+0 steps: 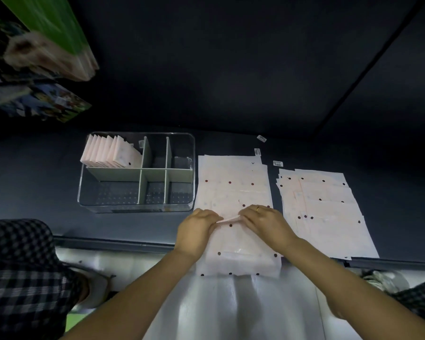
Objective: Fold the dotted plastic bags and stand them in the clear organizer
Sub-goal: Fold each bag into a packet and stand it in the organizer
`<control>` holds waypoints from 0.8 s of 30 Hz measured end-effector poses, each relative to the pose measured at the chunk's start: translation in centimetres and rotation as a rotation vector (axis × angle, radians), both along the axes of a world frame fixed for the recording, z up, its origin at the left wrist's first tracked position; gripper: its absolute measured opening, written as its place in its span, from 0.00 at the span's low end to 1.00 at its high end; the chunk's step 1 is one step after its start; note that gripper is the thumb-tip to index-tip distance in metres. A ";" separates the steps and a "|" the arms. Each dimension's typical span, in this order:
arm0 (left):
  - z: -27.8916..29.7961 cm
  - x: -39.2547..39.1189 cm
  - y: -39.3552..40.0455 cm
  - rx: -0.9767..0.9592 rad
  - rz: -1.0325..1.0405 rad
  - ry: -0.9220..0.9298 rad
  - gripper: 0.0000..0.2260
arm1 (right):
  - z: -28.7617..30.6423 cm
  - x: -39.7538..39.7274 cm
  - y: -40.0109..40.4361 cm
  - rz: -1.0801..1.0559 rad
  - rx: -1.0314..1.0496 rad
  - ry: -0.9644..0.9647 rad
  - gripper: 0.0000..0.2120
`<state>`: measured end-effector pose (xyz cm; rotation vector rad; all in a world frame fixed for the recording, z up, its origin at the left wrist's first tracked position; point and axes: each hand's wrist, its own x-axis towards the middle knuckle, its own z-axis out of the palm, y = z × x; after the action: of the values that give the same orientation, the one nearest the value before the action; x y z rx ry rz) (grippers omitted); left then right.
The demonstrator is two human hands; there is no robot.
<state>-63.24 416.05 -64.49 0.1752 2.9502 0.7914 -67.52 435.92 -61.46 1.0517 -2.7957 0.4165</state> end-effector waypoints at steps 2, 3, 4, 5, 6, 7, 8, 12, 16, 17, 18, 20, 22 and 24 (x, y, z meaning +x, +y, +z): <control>1.7 -1.0 -0.5 -0.035 -0.051 0.095 0.11 | 1.7 -0.2 -0.5 -0.003 -0.027 0.032 0.11; 2.7 -1.6 -0.9 -0.046 -0.096 0.132 0.11 | 2.6 -0.3 -0.9 0.006 -0.022 0.055 0.14; 3.8 -2.3 -1.3 -0.059 -0.143 0.165 0.11 | 3.6 -0.4 -1.6 0.006 -0.008 0.065 0.16; 5.0 -2.9 -1.8 -0.081 -0.187 0.195 0.11 | 4.6 -0.4 -2.4 0.001 0.018 0.074 0.16; 6.3 -3.6 -2.5 -0.104 -0.226 0.223 0.10 | 5.6 -0.6 -3.4 -0.009 0.070 0.084 0.15; 7.5 -4.2 -3.3 -0.118 -0.258 0.245 0.09 | 6.5 -0.9 -4.4 -0.020 0.126 0.100 0.12; 8.7 -4.9 -4.2 -0.104 -0.273 0.258 0.08 | 7.4 -1.4 -5.5 -0.047 0.181 0.076 0.08; 11.5 -6.8 -9.4 0.005 -0.155 0.143 0.05 | 10.2 -3.8 -8.9 -0.164 -0.085 -0.300 0.16; 10.8 -7.6 -15.4 -0.038 0.096 0.039 0.02 | 11.7 -6.5 -12.8 -0.248 -0.422 -0.687 0.06; 10.3 -7.5 -16.8 -0.071 0.188 0.065 0.03 | 11.7 -7.1 -14.0 -0.286 -0.489 -0.744 0.06; 9.7 -7.3 -18.0 -0.117 0.273 0.095 0.05 | 11.6 -7.8 -15.2 -0.321 -0.556 -0.784 0.08; 8.6 -7.0 -19.5 -0.215 0.380 0.105 0.08 | 11.4 -8.7 -17.9 -0.364 -0.664 -0.835 0.10; 7.9 -6.9 -20.2 -0.298 0.398 0.061 0.10 | 10.8 -9.4 -20.7 -0.378 -0.706 -0.867 0.10; 7.5 -7.1 -20.5 -0.352 0.373 0.003 0.13 | 9.9 -9.9 -23.2 -0.383 -0.673 -0.855 0.10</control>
<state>-70.39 395.60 -57.04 -0.4062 3.1019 0.2823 -77.42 412.68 -51.56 0.1738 -2.9335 1.9285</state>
